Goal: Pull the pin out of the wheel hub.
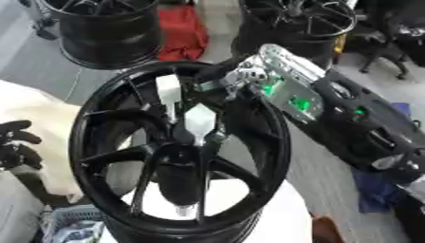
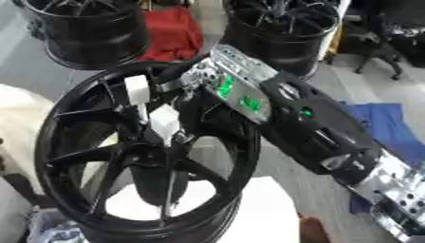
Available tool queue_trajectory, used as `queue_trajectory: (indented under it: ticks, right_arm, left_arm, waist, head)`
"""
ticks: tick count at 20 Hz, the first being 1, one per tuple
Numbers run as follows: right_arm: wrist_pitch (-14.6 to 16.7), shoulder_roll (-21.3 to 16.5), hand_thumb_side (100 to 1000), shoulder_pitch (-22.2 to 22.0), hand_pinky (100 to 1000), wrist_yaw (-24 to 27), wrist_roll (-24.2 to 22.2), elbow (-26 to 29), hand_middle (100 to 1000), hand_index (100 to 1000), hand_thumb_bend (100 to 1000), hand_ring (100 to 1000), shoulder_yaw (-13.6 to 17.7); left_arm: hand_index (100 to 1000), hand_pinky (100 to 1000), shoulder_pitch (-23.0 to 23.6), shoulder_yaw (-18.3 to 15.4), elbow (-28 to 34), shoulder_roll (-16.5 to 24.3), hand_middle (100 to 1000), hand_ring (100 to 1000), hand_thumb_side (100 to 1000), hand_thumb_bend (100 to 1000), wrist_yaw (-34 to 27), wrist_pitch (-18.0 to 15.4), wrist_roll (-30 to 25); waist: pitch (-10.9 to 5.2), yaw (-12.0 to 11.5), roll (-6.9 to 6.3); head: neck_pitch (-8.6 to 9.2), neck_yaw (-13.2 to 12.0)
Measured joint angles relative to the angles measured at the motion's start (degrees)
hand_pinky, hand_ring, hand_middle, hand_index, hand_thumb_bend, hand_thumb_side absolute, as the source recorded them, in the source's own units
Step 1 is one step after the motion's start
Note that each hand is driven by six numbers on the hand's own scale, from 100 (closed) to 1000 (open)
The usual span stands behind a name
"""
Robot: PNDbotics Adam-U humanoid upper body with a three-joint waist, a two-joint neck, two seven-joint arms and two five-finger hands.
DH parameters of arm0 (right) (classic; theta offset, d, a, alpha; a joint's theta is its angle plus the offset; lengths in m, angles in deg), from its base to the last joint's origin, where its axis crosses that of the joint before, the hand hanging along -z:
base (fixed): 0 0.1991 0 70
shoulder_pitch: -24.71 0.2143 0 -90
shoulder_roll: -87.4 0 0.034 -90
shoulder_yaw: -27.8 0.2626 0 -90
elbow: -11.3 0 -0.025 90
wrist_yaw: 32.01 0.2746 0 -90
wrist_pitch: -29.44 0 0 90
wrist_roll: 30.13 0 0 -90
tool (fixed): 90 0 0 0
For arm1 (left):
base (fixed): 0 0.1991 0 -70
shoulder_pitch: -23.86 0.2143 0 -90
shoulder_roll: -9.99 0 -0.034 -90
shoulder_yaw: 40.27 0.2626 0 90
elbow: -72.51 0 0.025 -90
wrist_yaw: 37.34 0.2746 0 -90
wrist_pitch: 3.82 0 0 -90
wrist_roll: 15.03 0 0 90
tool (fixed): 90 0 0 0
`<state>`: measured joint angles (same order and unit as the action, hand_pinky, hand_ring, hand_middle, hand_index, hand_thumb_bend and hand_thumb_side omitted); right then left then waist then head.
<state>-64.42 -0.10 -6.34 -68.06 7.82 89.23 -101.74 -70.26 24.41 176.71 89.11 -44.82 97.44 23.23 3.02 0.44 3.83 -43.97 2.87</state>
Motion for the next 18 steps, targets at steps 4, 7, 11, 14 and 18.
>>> queue_trajectory:
  ticks: [4,7,11,14,18]
  right_arm:
    - [0.19,0.1,189,0.0,919,-0.24,-0.02,0.3,624,701,390,825,0.04]
    - [0.27,0.14,171,0.0,910,-0.55,0.03,0.43,591,667,335,805,0.3]
    - [0.27,0.14,134,0.0,897,-0.88,0.43,1.22,544,621,237,775,0.81]
    - [0.02,0.11,114,0.0,891,-1.05,1.24,2.11,526,601,185,763,1.11]
    - [-0.62,-0.29,113,0.03,891,-0.76,1.77,3.63,525,600,184,762,1.43]
  left_arm:
    - [863,581,0.0,0.0,0.0,0.0,650,572,899,100,0.0,0.0,0.0]
    - [863,581,0.0,0.0,0.0,0.0,650,572,899,100,0.0,0.0,0.0]
    - [863,581,0.0,0.0,0.0,0.0,650,572,899,100,0.0,0.0,0.0]
    - [863,581,0.0,0.0,0.0,0.0,650,572,899,100,0.0,0.0,0.0]
    - [863,581,0.0,0.0,0.0,0.0,650,572,899,100,0.0,0.0,0.0]
  waist:
    - [0.01,-0.03,0.0]
    - [0.02,-0.04,0.0]
    - [0.03,-0.04,0.0]
    - [0.03,0.0,0.0]
    - [0.03,0.1,0.0]
  head:
    - [0.0,0.04]
    - [0.0,0.04]
    - [0.0,0.04]
    - [0.0,0.03]
    - [0.0,0.01]
